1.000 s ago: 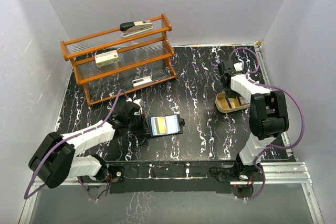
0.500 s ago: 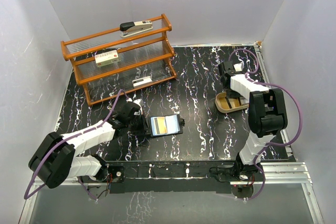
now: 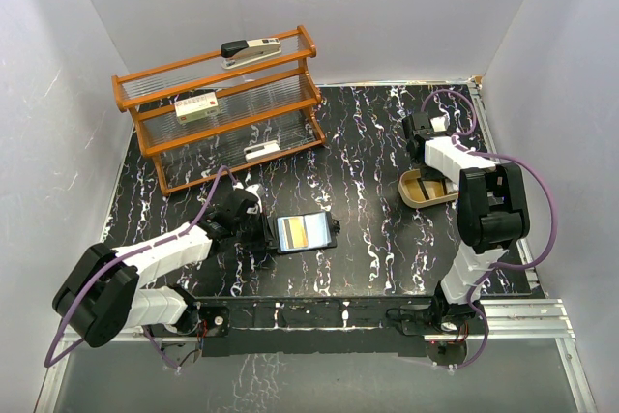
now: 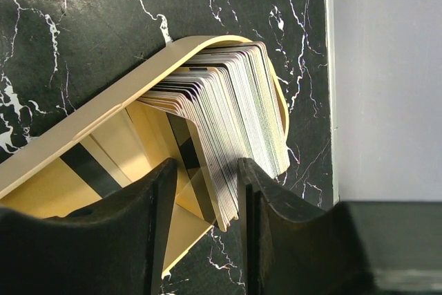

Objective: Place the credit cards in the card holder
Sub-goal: Pick up the credit card from the storage box.

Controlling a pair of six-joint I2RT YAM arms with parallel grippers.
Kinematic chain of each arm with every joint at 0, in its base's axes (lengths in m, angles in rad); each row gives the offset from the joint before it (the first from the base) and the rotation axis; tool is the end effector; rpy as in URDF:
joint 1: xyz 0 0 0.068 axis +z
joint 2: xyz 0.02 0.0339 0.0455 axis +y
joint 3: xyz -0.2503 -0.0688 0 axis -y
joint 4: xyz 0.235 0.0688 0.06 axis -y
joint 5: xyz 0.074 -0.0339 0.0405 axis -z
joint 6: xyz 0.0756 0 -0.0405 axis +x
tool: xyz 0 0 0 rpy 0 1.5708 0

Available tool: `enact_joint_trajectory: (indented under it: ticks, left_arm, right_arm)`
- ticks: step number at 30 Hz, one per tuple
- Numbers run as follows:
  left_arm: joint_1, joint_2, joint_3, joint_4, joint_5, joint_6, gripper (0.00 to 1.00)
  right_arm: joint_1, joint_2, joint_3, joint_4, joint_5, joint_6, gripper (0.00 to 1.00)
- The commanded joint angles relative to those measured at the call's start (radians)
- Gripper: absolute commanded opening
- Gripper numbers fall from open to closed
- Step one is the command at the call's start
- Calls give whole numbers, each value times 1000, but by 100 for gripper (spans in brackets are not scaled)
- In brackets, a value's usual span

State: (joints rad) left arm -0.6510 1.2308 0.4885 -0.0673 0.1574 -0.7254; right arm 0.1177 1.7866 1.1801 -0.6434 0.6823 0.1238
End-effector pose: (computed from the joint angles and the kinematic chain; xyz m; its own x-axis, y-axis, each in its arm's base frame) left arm 0.1939 -0.1626 0.1272 -0.8851 -0.1495 -0.4408 0.1301 0.8299 -0.5425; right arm 0.3460 -0.0071 0.1474 -0.9220 -0.0125 -0.3869 0.2219 0.8018 -0.5549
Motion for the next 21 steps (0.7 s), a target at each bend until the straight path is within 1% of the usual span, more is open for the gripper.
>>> enact_joint_trajectory:
  ticks: [1,7,9,16,19,21]
  left_arm:
    - [-1,-26,-7,-4,11,1,0]
    - [-1,-32,-4,-9,8,3,0]
    - [-1,-32,-4,-9,8,1,0]
    - [-1,-29,-7,-8,13,-2,0]
    - [-1,-31,-6,-10,13,0,0]
    - [-1,-32,-4,-12,11,0,0]
  right_arm:
    - [-6,-38,37,28,51,-10,36]
    - [-6,-38,40,24,47,-7,31]
    - [-6,-70,41,22,48,-7,31]
    - [-6,-82,44,23,50,-6,27]
    - [-6,-84,46,23,47,-6,23]
    - [-6,-88,47,21,39,-6,19]
